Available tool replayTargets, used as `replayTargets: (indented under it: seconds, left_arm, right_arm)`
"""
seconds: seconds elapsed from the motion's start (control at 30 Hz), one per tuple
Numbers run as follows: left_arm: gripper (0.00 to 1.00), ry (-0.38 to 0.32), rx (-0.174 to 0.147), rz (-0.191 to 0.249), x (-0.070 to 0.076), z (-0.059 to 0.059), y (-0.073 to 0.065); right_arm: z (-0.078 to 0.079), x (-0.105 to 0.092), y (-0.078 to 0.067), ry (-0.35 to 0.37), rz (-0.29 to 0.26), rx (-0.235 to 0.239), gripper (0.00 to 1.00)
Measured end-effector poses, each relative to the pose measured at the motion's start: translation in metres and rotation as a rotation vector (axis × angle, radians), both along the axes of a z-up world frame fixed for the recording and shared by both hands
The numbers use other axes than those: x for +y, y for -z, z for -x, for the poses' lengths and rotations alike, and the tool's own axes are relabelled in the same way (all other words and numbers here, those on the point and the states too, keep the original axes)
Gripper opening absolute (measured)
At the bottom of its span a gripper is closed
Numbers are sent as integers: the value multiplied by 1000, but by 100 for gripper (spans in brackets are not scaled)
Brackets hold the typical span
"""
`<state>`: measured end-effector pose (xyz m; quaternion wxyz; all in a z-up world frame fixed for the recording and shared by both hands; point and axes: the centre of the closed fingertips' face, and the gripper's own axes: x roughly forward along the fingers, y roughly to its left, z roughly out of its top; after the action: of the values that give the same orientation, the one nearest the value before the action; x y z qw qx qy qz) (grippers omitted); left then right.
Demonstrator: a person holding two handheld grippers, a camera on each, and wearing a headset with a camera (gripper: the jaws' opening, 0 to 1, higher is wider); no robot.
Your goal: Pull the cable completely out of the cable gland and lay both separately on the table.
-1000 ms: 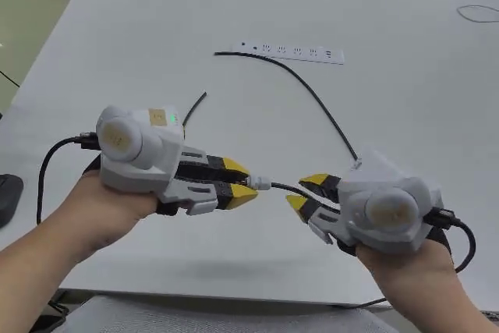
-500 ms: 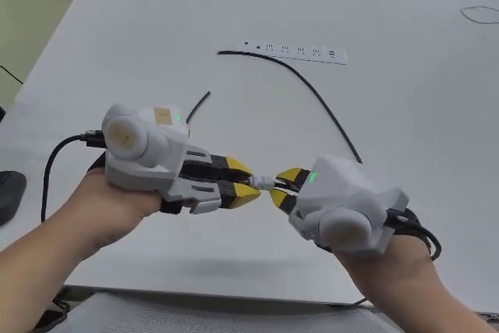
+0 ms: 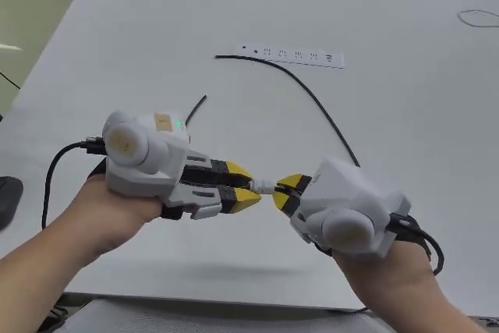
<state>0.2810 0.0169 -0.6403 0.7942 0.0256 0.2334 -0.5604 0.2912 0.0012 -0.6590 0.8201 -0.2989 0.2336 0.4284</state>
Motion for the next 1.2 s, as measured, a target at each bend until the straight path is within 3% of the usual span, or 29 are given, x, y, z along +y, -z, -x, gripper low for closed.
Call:
replayTargets:
  seconds: [0.37,0.53,0.67,0.8,0.93,1.07,1.2]
  left_arm:
    - [15,-5,-5,-9,3,-2,0]
    - [15,-10,-4,-5,4,-3,-2]
    - [15,-16,-4,6,6,-4,-4]
    - [15,-21,-4,15,6,-4,-6]
    - [15,-27,-8,23,6,-3,-8]
    - [15,-29,-8,22,8,-2,-8]
    - [15,-29,-4,13,9,0,-6]
  right_arm:
    - [-7,-21,11,91,-36,62,0]
    - [-12,-42,22,166,-48,103,0]
    - [-15,-59,31,237,-82,148,0]
    - [-15,-71,41,345,-175,241,0]
    - [-16,-88,56,412,-184,271,0]
    - [-11,-95,66,434,-185,300,0]
    - [-9,-91,66,419,-168,284,0]
